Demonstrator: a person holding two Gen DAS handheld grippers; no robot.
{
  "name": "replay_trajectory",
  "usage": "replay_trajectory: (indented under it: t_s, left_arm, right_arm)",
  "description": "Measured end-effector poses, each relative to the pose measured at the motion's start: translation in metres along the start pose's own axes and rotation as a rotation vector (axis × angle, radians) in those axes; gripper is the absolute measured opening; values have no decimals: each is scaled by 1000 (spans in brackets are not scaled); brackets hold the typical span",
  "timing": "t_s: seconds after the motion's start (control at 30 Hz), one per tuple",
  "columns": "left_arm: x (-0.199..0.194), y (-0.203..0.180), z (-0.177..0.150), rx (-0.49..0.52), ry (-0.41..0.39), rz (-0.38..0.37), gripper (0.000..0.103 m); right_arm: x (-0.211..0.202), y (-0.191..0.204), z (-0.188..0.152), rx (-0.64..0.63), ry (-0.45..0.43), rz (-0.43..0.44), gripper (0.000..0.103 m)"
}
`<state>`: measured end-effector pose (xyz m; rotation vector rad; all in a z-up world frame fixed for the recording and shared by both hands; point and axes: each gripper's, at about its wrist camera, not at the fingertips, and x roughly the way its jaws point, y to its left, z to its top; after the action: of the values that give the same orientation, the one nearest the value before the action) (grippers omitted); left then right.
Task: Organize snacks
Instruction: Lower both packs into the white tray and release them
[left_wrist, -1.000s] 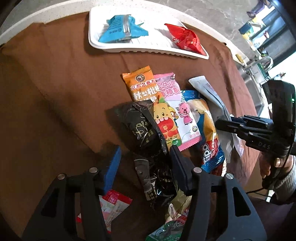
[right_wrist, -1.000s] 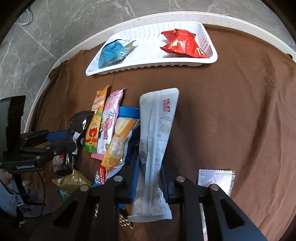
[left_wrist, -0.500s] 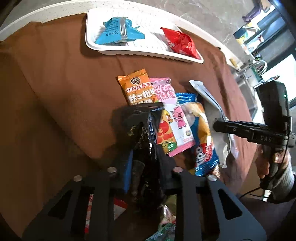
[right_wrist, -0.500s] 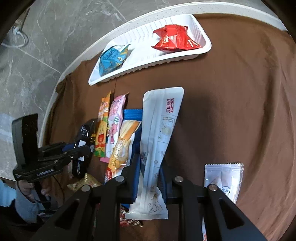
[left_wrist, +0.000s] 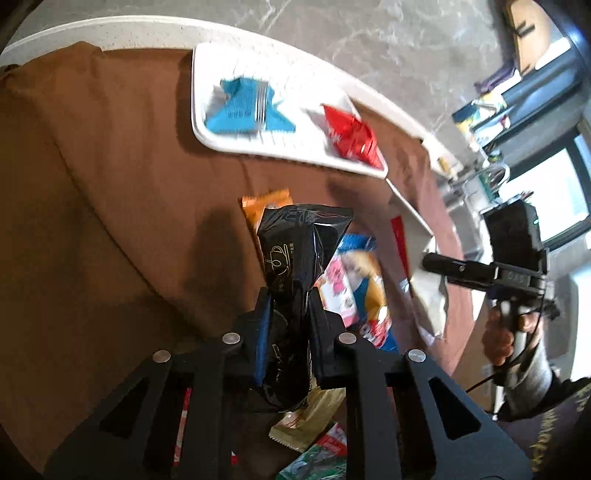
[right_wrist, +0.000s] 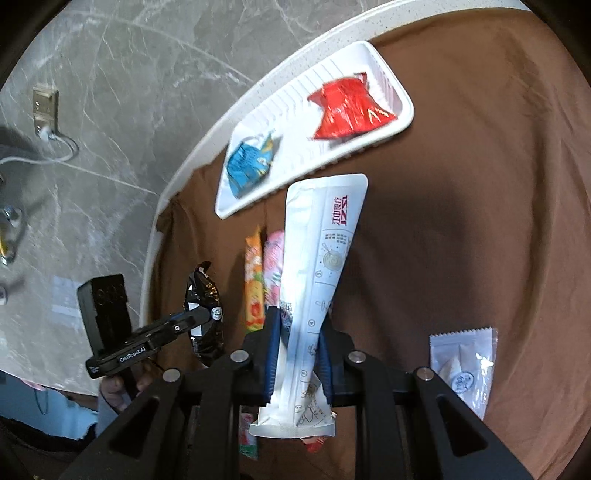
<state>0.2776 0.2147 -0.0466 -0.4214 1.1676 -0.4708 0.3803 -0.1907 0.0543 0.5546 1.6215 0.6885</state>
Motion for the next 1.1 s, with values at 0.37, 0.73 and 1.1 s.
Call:
replay_trajectory:
  t_s: [0.37,0.73,1.1]
  left_arm:
    - [-21,13,61,-70,-82,-99,16]
    - [-2,38,154,-104,-132,-69,16]
    - [46,56,201,-99,-102,43,17]
  right_arm:
    - [0,15,50,0,-56,68,20]
    - [20,31,123,-51,-94,70,14]
    - [60,35,138,-197,-13,-129,23]
